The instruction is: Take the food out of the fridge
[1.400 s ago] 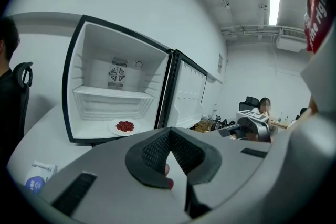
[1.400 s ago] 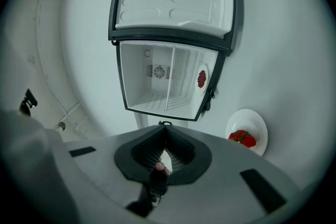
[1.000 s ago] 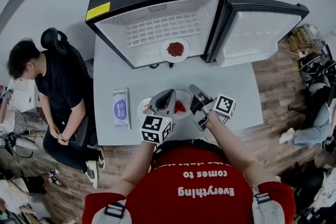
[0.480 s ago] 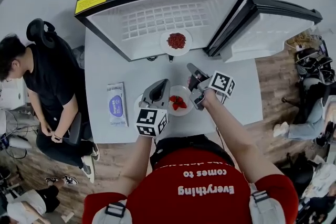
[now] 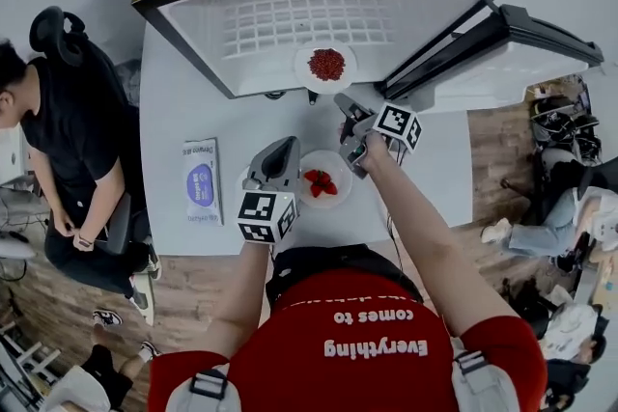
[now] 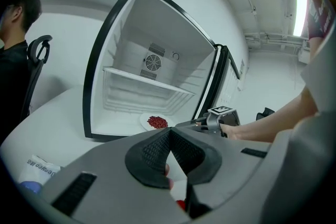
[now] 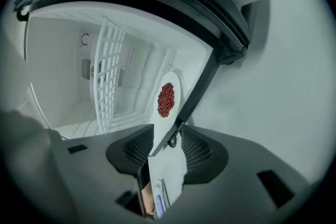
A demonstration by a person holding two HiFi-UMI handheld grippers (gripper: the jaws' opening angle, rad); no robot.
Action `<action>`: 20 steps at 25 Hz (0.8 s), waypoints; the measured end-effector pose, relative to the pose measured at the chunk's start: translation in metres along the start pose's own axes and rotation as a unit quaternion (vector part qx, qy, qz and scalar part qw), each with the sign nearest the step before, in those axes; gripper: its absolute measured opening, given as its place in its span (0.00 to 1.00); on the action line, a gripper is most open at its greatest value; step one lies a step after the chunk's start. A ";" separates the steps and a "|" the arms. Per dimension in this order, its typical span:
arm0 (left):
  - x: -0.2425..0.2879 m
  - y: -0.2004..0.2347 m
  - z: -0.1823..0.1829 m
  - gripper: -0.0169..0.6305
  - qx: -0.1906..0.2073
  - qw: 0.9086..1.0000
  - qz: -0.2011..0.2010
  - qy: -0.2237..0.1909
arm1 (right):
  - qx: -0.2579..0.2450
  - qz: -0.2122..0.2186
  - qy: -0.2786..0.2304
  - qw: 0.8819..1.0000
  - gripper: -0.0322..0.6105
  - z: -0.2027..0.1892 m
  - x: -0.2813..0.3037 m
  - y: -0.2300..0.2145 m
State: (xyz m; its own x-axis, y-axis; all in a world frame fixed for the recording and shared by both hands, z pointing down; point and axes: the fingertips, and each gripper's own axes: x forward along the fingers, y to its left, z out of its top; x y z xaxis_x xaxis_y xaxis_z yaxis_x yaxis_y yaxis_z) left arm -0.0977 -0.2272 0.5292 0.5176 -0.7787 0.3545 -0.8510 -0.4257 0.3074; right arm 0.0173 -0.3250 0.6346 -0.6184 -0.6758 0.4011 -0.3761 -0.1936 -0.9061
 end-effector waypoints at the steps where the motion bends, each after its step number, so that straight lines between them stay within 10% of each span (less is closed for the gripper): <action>1: 0.001 0.003 0.000 0.02 -0.003 1.000 0.001 0.000 | 0.010 -0.004 -0.001 1.000 0.28 0.002 0.004 -0.004; 16: -0.002 0.018 -0.004 0.02 -0.020 1.000 0.012 0.003 | 0.135 0.007 -0.055 0.989 0.29 0.031 0.040 -0.023; 20: -0.001 0.014 -0.003 0.02 -0.014 1.000 0.008 0.007 | 0.143 0.013 -0.053 0.988 0.11 0.029 0.041 -0.021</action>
State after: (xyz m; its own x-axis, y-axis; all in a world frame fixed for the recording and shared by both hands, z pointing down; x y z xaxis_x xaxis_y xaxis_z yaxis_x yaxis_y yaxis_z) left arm -0.1102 -0.2313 0.5357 0.5062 -0.7781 0.3719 -0.8561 -0.4013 0.3257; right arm 0.0196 -0.3691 0.6657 -0.5438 -0.7514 0.3738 -0.1411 -0.3572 -0.9233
